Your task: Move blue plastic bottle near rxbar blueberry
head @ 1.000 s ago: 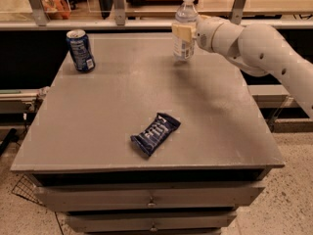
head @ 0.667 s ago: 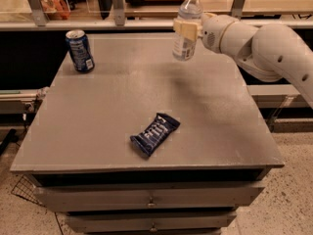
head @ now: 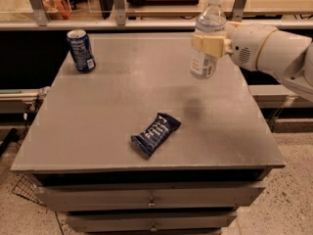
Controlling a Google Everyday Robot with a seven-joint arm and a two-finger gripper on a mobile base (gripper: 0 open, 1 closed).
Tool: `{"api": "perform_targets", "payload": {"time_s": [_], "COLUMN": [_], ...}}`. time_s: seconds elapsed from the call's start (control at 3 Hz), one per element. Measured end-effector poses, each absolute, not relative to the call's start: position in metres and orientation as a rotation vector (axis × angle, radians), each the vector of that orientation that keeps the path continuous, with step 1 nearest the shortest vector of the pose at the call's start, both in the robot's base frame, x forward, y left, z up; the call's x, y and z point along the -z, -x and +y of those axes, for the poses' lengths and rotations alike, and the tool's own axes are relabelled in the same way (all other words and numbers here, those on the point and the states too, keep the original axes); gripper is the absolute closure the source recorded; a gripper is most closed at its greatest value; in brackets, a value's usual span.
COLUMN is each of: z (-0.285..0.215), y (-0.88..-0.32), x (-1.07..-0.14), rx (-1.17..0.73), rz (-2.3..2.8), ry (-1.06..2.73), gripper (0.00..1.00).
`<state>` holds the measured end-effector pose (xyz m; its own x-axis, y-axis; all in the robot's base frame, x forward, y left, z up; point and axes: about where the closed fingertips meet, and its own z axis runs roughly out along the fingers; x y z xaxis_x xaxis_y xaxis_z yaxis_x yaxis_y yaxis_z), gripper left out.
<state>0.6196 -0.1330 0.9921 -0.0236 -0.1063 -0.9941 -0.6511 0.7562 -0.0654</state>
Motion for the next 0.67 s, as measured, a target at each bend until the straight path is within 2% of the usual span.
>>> {"api": "perform_targets", "payload": {"time_s": [0.67], "z": [-0.154], "y": [-0.565], "x": [-0.948], "rx": [-0.528], "rz": [1.602], "ry": [0.655], "gripper": [1.00]}}
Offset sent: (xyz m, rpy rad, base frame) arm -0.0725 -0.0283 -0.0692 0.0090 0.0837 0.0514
